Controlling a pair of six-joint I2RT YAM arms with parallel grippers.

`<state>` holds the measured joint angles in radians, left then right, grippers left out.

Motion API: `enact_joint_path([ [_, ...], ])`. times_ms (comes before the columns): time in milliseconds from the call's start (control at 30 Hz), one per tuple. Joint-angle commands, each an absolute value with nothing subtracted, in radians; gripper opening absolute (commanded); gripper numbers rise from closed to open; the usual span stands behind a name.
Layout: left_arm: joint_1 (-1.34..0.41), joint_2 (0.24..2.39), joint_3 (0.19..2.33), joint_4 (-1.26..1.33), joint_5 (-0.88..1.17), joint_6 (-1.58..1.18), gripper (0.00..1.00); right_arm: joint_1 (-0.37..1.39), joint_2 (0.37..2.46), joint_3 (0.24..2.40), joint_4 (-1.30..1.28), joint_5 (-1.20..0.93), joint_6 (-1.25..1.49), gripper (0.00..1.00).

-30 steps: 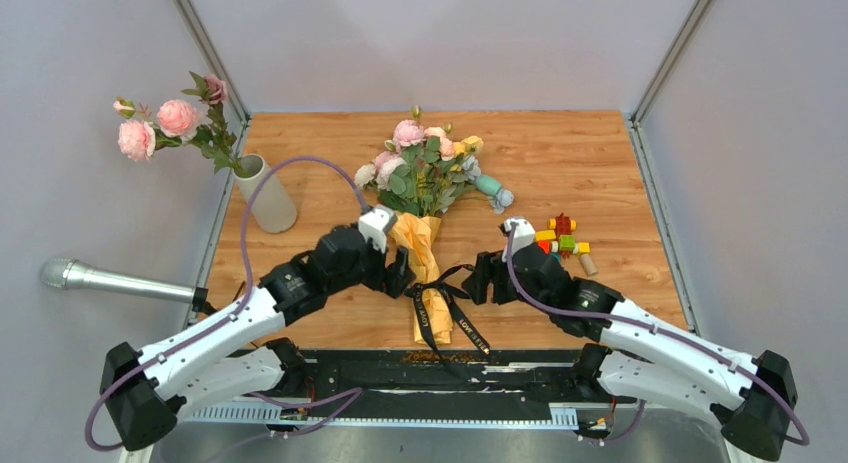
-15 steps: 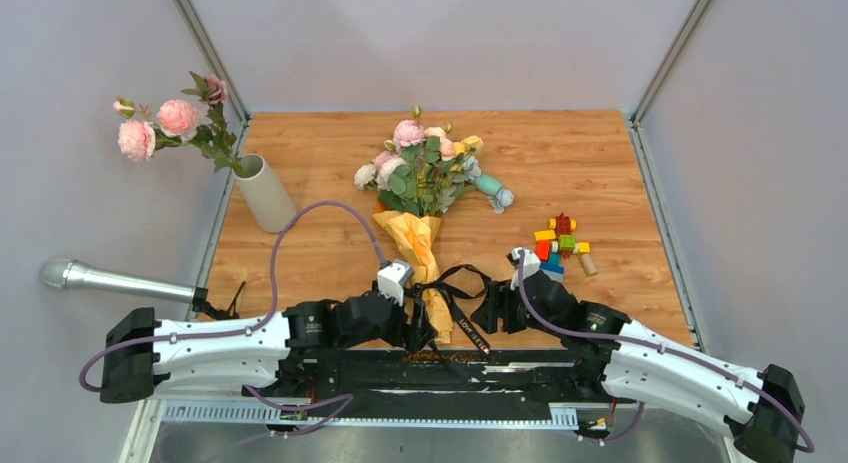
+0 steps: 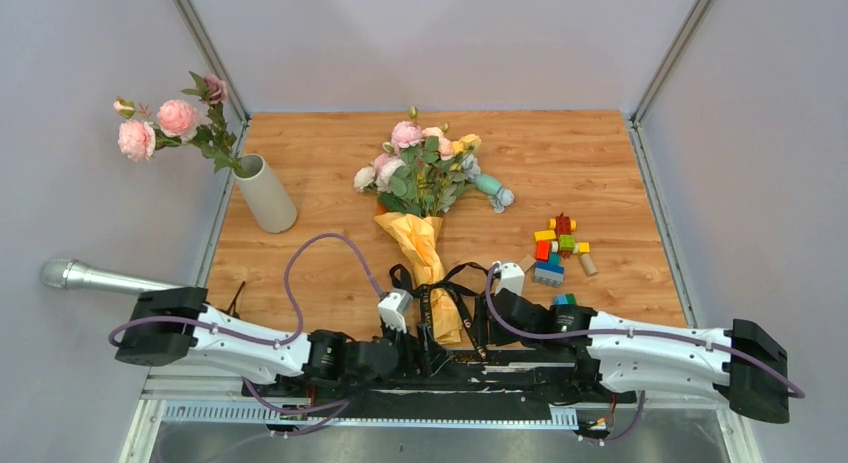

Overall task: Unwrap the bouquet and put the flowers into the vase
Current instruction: Untie the ribbon from the wrapping paper.

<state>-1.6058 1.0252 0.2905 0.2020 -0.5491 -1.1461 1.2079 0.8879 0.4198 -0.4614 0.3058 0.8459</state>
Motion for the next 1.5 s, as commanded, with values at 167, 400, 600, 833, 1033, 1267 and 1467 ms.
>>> enact_joint_path([
  [167,-1.730,1.202,0.279,0.429,-0.728,-1.410,0.83,1.239,0.933,0.493,-0.445,0.404,0.924,0.54],
  [400,-1.747,1.208,0.258,0.385,-0.758,-1.503,0.81,1.240,0.915,0.490,-0.442,0.418,0.913,0.54],
  [600,-1.748,1.235,0.226,0.395,-0.776,-1.614,0.75,1.240,0.902,0.483,-0.443,0.419,0.910,0.54],
  [833,-1.749,1.288,0.204,0.410,-0.790,-1.702,0.70,1.239,0.880,0.472,-0.443,0.426,0.916,0.54],
  [1033,-1.748,1.312,0.185,0.440,-0.807,-1.750,0.60,1.239,0.871,0.465,-0.442,0.428,0.922,0.54],
  [1267,-1.748,1.327,0.163,0.428,-0.835,-1.816,0.57,1.240,0.868,0.466,-0.443,0.430,0.924,0.54],
  [1467,-1.748,1.370,0.164,0.460,-0.863,-1.827,0.50,1.240,0.868,0.464,-0.442,0.432,0.924,0.54],
])
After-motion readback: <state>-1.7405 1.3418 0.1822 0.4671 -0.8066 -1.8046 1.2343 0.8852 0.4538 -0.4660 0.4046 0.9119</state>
